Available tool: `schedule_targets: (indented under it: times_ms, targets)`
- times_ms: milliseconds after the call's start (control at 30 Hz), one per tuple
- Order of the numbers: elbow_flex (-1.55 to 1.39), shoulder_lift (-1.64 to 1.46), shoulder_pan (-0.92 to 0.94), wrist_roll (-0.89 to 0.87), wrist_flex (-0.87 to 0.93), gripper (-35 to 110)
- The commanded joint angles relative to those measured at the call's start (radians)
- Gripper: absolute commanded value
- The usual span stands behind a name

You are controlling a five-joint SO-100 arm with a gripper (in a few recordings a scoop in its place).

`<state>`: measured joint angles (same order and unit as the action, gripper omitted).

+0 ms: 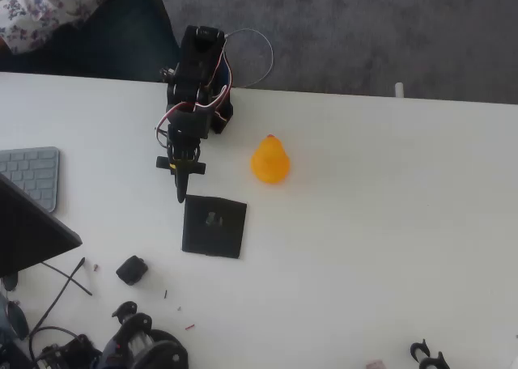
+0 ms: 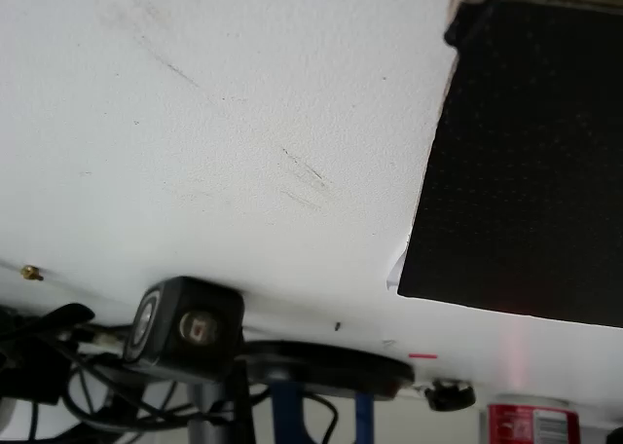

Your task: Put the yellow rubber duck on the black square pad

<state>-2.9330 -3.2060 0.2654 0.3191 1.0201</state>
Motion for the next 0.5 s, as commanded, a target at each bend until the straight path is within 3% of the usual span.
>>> schedule_targets:
  times_ms: [0,267,467]
  targets:
    - [0.006,-0.012,0.005,0.006,-0.009,28]
    - [0.179,-0.011,0.012,0.017,-0.166,28]
    - [0.287,-0.011,0.014,0.017,-0.181,28]
